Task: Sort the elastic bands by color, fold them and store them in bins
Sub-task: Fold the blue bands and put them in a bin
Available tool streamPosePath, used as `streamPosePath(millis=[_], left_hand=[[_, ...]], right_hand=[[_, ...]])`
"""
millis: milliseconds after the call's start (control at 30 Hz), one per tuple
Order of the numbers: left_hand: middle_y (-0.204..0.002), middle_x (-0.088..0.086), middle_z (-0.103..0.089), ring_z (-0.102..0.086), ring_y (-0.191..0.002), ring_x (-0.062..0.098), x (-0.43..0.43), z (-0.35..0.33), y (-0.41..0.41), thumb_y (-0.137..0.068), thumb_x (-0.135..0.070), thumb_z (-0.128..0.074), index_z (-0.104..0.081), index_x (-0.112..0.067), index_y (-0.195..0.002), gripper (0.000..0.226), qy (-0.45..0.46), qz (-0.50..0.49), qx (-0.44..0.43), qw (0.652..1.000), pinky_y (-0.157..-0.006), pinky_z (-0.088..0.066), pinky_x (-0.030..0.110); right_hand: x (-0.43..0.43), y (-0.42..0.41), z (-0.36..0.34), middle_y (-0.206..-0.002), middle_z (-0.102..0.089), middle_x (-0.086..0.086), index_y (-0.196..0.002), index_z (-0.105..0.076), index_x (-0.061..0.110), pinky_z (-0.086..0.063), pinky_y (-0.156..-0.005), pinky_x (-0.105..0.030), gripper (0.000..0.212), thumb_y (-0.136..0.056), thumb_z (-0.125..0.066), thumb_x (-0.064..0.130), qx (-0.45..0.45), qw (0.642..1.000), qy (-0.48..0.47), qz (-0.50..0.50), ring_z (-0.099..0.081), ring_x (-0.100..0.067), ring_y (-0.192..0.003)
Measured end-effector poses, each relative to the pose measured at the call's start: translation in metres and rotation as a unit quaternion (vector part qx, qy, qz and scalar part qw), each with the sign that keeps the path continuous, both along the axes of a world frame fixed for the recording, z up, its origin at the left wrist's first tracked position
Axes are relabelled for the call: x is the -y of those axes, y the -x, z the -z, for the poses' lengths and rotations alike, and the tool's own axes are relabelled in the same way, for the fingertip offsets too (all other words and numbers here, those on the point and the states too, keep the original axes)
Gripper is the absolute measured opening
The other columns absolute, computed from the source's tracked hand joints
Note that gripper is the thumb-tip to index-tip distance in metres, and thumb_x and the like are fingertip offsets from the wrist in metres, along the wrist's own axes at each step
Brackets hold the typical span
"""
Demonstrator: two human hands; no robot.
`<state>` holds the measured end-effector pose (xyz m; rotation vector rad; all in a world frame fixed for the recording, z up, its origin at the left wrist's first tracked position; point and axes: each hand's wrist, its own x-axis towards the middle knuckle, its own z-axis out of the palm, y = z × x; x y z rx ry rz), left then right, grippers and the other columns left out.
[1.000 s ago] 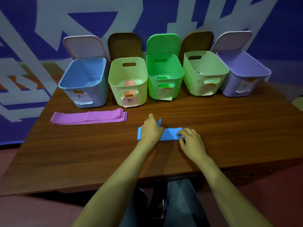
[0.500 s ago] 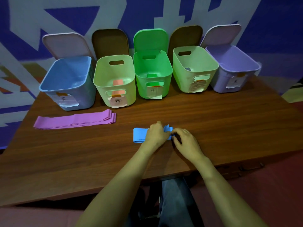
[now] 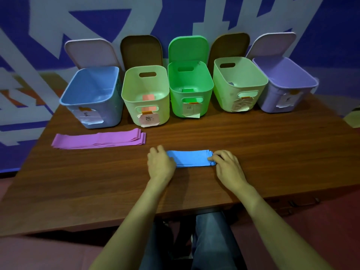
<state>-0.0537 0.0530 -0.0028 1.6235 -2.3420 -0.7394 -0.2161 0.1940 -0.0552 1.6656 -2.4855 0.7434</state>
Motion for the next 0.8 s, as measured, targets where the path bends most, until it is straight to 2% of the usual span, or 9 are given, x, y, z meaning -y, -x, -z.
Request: streamPosePath(millis=[100, 167, 367, 433, 500, 567, 667, 733, 800], left_hand=[[-0.134, 0.017, -0.040, -0.035, -0.126, 0.034, 0.007, 0.008, -0.014, -0.088, -0.044, -0.056, -0.047, -0.005, -0.126, 0.055, -0.095, -0.078, -0.006, 0.992, -0.103, -0.033, 0.041], [-0.137, 0.015, -0.038, -0.031, -0.128, 0.033, 0.009, 0.009, -0.014, -0.090, -0.050, -0.049, -0.056, -0.012, -0.123, 0.051, -0.159, -0.093, -0.027, 0.983, -0.104, -0.029, 0.040], [-0.130, 0.010, -0.044, -0.035, -0.124, 0.030, 0.009, 0.007, -0.008, -0.087, -0.036, -0.061, -0.061, -0.019, -0.107, 0.027, -0.183, -0.102, -0.051, 0.977, -0.103, -0.032, 0.039], [-0.116, 0.007, -0.053, -0.044, -0.117, 0.029, 0.004, 0.005, -0.008, -0.085, -0.029, -0.062, -0.056, -0.018, -0.095, 0.016, -0.186, -0.098, -0.116, 0.971, -0.099, -0.038, 0.039], [-0.097, 0.005, -0.059, -0.055, -0.100, 0.027, -0.002, -0.003, -0.005, -0.084, -0.020, -0.060, -0.052, -0.015, -0.089, 0.011, -0.182, -0.061, -0.195, 0.962, -0.084, -0.045, 0.035], [-0.089, 0.003, -0.059, -0.058, -0.086, 0.023, -0.012, -0.018, -0.004, -0.084, -0.013, -0.061, -0.050, -0.014, -0.092, 0.013, -0.138, 0.012, -0.240, 0.961, -0.072, -0.046, 0.033], [-0.091, 0.001, -0.060, -0.059, -0.086, 0.024, -0.021, -0.048, -0.001, -0.084, -0.010, -0.062, -0.047, -0.015, -0.100, 0.023, -0.007, 0.144, -0.249, 0.958, -0.074, -0.050, 0.037], [-0.099, 0.003, -0.064, -0.062, -0.090, 0.029, -0.023, -0.072, -0.001, -0.085, -0.012, -0.060, -0.044, -0.013, -0.110, 0.029, 0.095, 0.204, -0.220, 0.949, -0.072, -0.050, 0.040], [-0.108, 0.007, -0.066, -0.062, -0.094, 0.032, -0.019, -0.095, -0.005, -0.087, -0.015, -0.058, -0.043, -0.009, -0.117, 0.034, 0.194, 0.231, -0.185, 0.935, -0.066, -0.043, 0.035]], right_hand=[[-0.001, -0.004, 0.001, -0.110, -0.059, 0.000, -0.105, -0.066, 0.014, -0.037, -0.095, -0.034, 0.032, -0.084, -0.052, -0.005, 0.024, 1.000, -0.001, 0.018, -0.052, -0.021, -0.109], [-0.002, -0.005, 0.000, -0.110, -0.059, 0.000, -0.105, -0.066, 0.014, -0.038, -0.095, -0.034, 0.032, -0.084, -0.052, -0.006, 0.027, 0.999, 0.005, 0.021, -0.052, -0.021, -0.109], [-0.002, -0.005, -0.004, -0.114, -0.055, 0.004, -0.109, -0.065, 0.017, -0.031, -0.095, -0.023, 0.035, -0.088, -0.045, -0.003, 0.070, 0.997, -0.022, 0.035, -0.047, -0.018, -0.113], [0.000, -0.008, -0.010, -0.116, -0.053, 0.004, -0.108, -0.064, 0.016, -0.033, -0.095, -0.023, 0.033, -0.089, -0.045, -0.001, 0.092, 0.994, -0.027, 0.046, -0.046, -0.018, -0.114], [0.006, -0.011, -0.021, -0.118, -0.052, 0.001, -0.109, -0.063, 0.013, -0.038, -0.097, -0.029, 0.030, -0.088, -0.047, 0.000, 0.084, 0.995, -0.008, 0.054, -0.046, -0.019, -0.114], [0.012, -0.017, -0.040, -0.121, -0.052, -0.002, -0.118, -0.058, 0.013, -0.040, -0.099, -0.033, 0.033, -0.087, -0.050, 0.003, 0.077, 0.996, 0.031, 0.030, -0.045, -0.020, -0.115], [0.021, -0.028, -0.082, -0.128, -0.051, 0.001, -0.130, -0.050, 0.016, -0.031, -0.100, -0.019, 0.042, -0.088, -0.054, 0.008, 0.130, 0.989, 0.053, -0.048, -0.043, -0.012, -0.120], [0.026, -0.033, -0.110, -0.122, -0.054, 0.004, -0.127, -0.053, 0.017, -0.031, -0.093, -0.010, 0.041, -0.087, -0.058, 0.009, 0.176, 0.980, 0.065, -0.072, -0.048, -0.005, -0.112], [0.030, -0.038, -0.135, -0.111, -0.058, 0.006, -0.116, -0.059, 0.015, -0.032, -0.084, -0.001, 0.031, -0.086, -0.061, 0.009, 0.185, 0.974, 0.106, -0.070, -0.053, -0.006, -0.104]])
